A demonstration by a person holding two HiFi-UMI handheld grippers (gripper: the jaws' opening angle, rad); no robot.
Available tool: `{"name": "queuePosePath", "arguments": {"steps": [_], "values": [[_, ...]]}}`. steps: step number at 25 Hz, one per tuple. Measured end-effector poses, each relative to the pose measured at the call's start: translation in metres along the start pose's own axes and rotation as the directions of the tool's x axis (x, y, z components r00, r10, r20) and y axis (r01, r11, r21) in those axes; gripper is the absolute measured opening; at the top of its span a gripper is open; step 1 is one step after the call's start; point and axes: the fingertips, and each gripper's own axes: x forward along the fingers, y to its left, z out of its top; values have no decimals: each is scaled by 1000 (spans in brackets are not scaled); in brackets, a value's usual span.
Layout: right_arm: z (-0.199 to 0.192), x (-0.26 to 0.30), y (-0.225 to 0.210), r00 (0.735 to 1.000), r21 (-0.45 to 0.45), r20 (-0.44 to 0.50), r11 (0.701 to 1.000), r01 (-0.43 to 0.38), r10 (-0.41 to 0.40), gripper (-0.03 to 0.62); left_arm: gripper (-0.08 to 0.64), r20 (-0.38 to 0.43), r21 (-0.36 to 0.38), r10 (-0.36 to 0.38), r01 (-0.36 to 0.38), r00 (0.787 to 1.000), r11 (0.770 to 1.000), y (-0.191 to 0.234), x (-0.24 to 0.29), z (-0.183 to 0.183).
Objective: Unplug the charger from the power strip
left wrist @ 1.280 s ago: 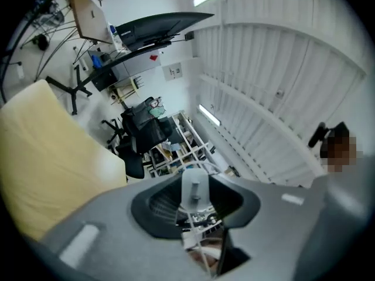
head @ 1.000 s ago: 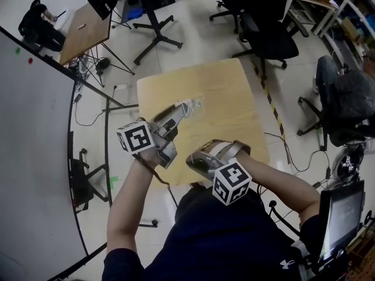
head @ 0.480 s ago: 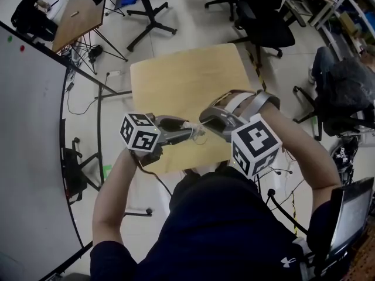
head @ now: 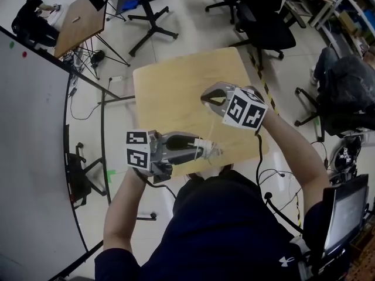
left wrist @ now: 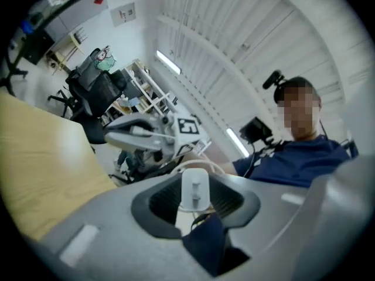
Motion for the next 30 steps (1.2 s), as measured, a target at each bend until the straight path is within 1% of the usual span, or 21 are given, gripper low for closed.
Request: {"name": "queuePosePath", "arguments": {"steps": [2, 3, 5, 7, 8, 9, 10, 12, 13, 14, 15, 16, 17, 18, 21, 24, 25, 27, 30], "values": [[-12, 13, 13, 997, 153, 71, 987, -47, 36, 9, 133, 113, -20, -43, 45, 993, 999, -8, -2, 13], [-15, 20, 21, 994, 206, 99, 976, -71, 51, 9, 133, 164, -31, -42, 47, 985, 998, -8, -4, 19], [-23, 34, 40, 990, 270, 120, 957, -103, 72, 9, 133, 263, -68, 7, 11, 965, 998, 4, -11, 30], [-34, 47, 56, 989, 329, 124, 937, -116, 78, 9, 133, 356, -136, 72, -24, 932, 990, 25, -21, 40], [-38, 51, 62, 988, 371, 137, 921, -120, 73, 9, 133, 395, -175, 97, -29, 914, 984, 34, -26, 42], [-41, 53, 67, 985, 425, 163, 896, -128, 63, 9, 133, 421, -207, 119, -33, 899, 978, 43, -30, 43], [-43, 54, 71, 979, 486, 199, 862, -144, 51, 9, 133, 433, -228, 141, -43, 890, 973, 50, -33, 41], [-45, 47, 74, 958, 593, 287, 782, -191, 16, 9, 133, 430, -246, 188, -85, 883, 965, 63, -37, 38], [-44, 42, 74, 949, 620, 316, 758, -201, -6, 9, 133, 425, -253, 210, -107, 880, 962, 70, -40, 37], [-46, 38, 73, 946, 627, 323, 755, -193, -27, 9, 132, 421, -258, 227, -123, 878, 958, 77, -44, 36], [-49, 34, 72, 950, 622, 309, 765, -166, -45, 9, 133, 418, -257, 236, -136, 877, 957, 82, -47, 35], [-56, 32, 71, 958, 617, 281, 776, -130, -63, 9, 132, 413, -247, 240, -145, 879, 958, 86, -50, 34], [-64, 29, 68, 965, 620, 247, 779, -92, -83, 9, 133, 405, -237, 243, -155, 881, 959, 89, -51, 35], [-73, 25, 65, 971, 635, 216, 770, -58, -106, 9, 133, 395, -238, 252, -166, 883, 957, 89, -49, 36], [-92, 8, 52, 972, 700, 151, 714, 24, -180, 9, 133, 370, -258, 275, -186, 888, 948, 91, -44, 35], [-111, -12, 43, 969, 718, 15, 677, 162, -248, 11, 133, 359, -276, 278, -184, 891, 943, 93, -40, 29], [-116, -17, 42, 966, 727, -21, 660, 191, -256, 11, 133, 350, -283, 284, -189, 893, 940, 95, -37, 25], [-120, -20, 43, 969, 768, -46, 611, 190, -243, 11, 133, 326, -293, 303, -209, 896, 933, 100, -33, 16], [-123, -15, 50, 976, 833, -28, 534, 143, -217, 11, 132, 296, -298, 321, -232, 899, 926, 106, -26, 4]]}}
